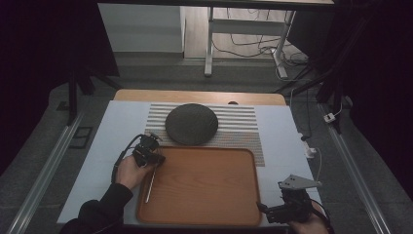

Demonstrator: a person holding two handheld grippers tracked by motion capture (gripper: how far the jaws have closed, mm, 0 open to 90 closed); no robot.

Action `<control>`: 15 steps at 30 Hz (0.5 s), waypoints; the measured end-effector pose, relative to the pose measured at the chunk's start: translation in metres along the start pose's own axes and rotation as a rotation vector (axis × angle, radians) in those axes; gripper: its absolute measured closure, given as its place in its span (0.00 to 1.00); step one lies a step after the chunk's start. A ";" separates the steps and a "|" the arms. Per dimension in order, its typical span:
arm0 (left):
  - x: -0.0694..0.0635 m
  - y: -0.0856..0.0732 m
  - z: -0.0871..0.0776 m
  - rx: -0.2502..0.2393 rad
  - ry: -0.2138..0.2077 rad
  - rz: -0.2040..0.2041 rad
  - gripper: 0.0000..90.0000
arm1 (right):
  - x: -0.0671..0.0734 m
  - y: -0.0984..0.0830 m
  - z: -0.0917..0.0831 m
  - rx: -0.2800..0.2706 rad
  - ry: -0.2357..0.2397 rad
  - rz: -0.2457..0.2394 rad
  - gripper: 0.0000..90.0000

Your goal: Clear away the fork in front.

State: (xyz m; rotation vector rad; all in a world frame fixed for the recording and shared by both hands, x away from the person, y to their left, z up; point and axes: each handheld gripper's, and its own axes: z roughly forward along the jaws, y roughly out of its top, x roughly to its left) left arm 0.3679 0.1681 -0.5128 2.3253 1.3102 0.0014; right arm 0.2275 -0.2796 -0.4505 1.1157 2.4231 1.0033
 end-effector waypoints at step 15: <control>-0.014 -0.007 -0.021 -0.150 -0.074 0.083 0.42 | 0.001 0.000 0.000 -0.004 0.001 -0.002 0.00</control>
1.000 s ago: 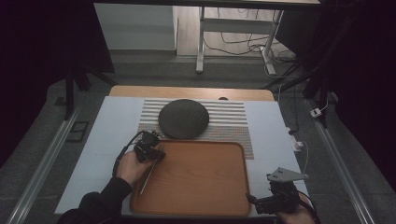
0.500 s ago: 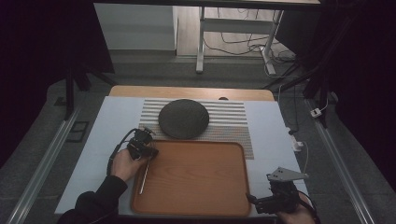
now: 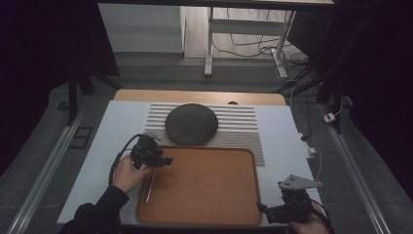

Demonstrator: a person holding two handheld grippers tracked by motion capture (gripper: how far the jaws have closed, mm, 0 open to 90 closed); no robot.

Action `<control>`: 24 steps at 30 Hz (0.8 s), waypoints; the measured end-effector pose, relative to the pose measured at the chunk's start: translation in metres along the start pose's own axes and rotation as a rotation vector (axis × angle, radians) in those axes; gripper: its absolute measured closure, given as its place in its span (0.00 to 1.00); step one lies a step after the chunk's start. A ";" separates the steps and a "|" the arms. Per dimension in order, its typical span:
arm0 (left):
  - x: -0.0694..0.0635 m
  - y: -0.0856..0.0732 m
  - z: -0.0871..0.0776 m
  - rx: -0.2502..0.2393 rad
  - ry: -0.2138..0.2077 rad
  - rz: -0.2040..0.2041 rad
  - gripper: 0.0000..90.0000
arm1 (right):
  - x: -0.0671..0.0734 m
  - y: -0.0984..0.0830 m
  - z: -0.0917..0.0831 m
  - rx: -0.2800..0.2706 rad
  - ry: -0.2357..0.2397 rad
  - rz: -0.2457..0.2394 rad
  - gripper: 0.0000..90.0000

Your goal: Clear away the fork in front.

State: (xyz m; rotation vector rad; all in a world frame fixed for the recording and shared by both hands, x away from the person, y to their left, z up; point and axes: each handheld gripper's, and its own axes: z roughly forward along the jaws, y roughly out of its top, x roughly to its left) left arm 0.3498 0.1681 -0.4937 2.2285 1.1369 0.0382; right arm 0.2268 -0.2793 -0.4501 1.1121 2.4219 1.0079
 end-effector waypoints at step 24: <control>-0.019 -0.040 -0.055 -0.160 -0.135 0.011 0.02 | 0.000 0.000 0.000 0.005 0.002 -0.001 0.00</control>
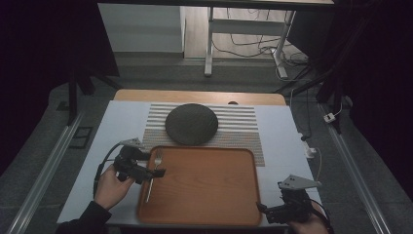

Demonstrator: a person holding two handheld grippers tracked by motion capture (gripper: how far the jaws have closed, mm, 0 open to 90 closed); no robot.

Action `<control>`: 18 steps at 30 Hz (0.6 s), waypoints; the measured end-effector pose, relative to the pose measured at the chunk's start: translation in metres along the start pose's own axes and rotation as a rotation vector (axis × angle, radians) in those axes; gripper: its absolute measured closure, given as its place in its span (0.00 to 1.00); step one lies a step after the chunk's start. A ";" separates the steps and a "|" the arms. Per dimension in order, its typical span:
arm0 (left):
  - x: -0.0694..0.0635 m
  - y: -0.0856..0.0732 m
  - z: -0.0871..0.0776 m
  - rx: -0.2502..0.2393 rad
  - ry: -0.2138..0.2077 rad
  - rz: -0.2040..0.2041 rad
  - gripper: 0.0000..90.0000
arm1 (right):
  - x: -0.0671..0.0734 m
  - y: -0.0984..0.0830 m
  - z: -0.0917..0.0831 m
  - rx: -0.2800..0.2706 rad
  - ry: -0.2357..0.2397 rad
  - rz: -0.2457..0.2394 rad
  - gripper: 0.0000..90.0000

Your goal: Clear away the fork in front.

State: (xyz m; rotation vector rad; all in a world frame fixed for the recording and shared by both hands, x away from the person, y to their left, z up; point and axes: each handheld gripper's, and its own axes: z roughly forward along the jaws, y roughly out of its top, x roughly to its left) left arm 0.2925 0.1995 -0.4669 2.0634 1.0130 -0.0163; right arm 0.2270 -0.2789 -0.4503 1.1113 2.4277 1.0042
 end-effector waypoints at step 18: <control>-0.011 -0.057 -0.057 -0.102 0.029 -0.048 0.00 | 0.000 0.000 0.000 0.004 0.001 0.002 0.00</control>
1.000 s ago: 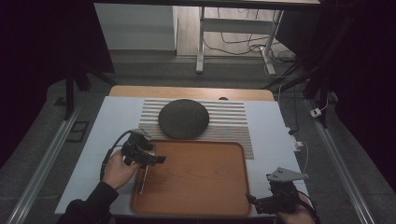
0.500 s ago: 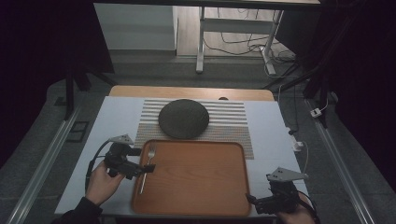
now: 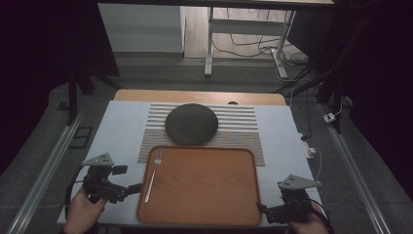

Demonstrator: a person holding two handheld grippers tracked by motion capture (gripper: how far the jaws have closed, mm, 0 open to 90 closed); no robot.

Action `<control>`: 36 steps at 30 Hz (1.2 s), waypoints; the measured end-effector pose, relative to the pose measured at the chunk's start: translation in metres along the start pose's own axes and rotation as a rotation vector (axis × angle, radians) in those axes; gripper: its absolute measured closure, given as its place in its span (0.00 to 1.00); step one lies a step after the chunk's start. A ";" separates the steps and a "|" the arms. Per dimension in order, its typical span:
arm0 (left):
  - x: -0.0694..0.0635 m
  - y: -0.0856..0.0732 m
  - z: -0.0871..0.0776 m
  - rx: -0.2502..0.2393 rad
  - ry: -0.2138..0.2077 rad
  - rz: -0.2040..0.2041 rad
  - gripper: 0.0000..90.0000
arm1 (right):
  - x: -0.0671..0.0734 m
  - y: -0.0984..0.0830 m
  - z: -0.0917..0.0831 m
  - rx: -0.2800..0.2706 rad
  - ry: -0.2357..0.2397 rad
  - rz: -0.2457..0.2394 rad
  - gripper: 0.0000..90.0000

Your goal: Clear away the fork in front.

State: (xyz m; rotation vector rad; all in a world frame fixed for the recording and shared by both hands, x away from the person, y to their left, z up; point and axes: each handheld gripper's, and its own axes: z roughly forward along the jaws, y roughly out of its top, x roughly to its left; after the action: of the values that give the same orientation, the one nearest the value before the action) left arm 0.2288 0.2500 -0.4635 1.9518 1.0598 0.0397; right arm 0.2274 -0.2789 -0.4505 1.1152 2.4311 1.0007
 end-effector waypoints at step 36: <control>0.009 -0.051 -0.041 0.030 0.166 -0.087 0.00 | -0.001 0.000 0.000 0.001 0.000 0.015 0.00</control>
State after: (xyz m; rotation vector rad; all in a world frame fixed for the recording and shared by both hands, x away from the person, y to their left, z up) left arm 0.1842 0.2962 -0.4781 1.9534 1.2594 0.1414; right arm 0.2278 -0.2796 -0.4504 1.1356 2.4263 1.0042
